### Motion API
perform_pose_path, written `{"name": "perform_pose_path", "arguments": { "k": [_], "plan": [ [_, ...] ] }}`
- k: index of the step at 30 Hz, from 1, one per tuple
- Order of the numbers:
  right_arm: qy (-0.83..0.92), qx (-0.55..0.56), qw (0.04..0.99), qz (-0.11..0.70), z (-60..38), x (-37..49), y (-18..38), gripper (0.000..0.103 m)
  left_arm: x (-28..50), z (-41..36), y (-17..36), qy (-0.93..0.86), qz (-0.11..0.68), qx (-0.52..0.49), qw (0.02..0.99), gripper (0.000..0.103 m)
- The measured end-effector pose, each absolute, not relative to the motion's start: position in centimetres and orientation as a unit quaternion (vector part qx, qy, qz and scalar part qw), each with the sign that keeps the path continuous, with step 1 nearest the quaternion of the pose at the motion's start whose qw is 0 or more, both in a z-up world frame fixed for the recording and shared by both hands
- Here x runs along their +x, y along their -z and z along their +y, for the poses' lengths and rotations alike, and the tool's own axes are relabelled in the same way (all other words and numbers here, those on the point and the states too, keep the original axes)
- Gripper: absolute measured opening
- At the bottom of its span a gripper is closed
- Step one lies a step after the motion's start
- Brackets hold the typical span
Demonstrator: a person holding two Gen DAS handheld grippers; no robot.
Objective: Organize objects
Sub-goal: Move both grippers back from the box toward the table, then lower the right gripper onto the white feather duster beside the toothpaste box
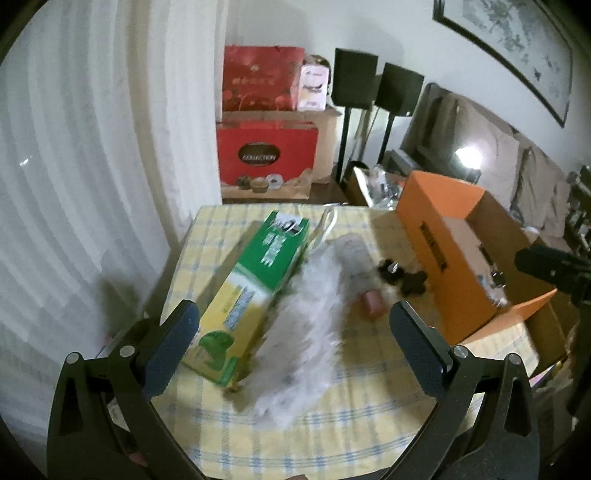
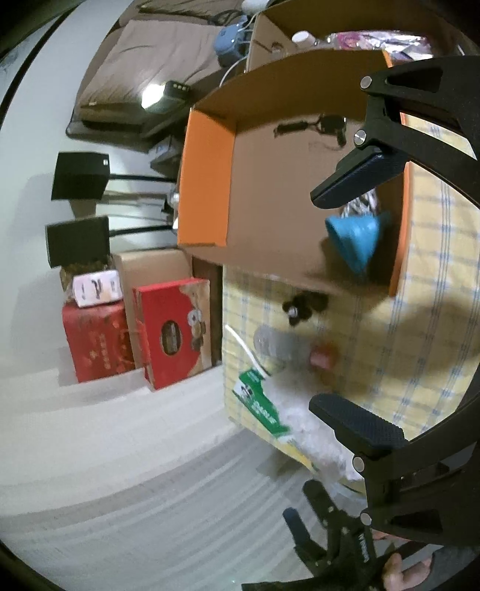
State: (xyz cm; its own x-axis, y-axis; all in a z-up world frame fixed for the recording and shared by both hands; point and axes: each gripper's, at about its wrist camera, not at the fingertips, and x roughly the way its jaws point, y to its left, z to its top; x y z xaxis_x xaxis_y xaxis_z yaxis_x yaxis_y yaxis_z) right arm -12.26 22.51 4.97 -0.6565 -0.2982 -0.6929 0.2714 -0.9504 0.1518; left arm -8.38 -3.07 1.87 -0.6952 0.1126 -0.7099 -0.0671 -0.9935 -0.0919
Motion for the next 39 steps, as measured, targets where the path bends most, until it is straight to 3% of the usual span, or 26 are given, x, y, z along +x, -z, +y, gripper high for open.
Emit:
{"name": "perform_pose_path", "arguments": {
  "k": [12, 17, 23, 28, 30, 35, 39],
  "plan": [
    [0.892, 0.407, 0.193, -0.024, 17.3, -13.3, -2.8, 0.102, -7.5, -4.8, 1.1, -0.91, -0.044, -0.408, 0.057, 0.102],
    [0.886, 0.417, 0.201, -0.034, 15.4, -13.8, -1.6, 0.102, -7.6, -4.4, 2.3, -0.905, -0.034, -0.42, 0.06, 0.095],
    [0.878, 0.431, 0.207, -0.04, 13.2, -14.9, -0.2, 0.102, -7.9, -4.3, 3.3, -0.901, -0.041, -0.426, 0.07, 0.082],
    [0.869, 0.441, 0.221, -0.044, 11.3, -15.7, 0.9, 0.095, -8.0, -4.5, 4.2, -0.895, -0.056, -0.435, 0.085, 0.053],
    [0.862, 0.451, 0.228, -0.05, 10.6, -16.1, 1.6, 0.09, -8.1, -4.6, 4.5, -0.893, -0.061, -0.438, 0.09, 0.05],
    [0.842, 0.477, 0.241, -0.075, 9.3, -17.0, 3.7, 0.089, -8.1, -5.1, 5.1, -0.889, -0.075, -0.442, 0.097, 0.048],
    [0.829, 0.492, 0.245, -0.102, 8.7, -17.8, 4.9, 0.089, -8.3, -5.4, 5.5, -0.883, -0.087, -0.45, 0.104, 0.025]
  ]
}}
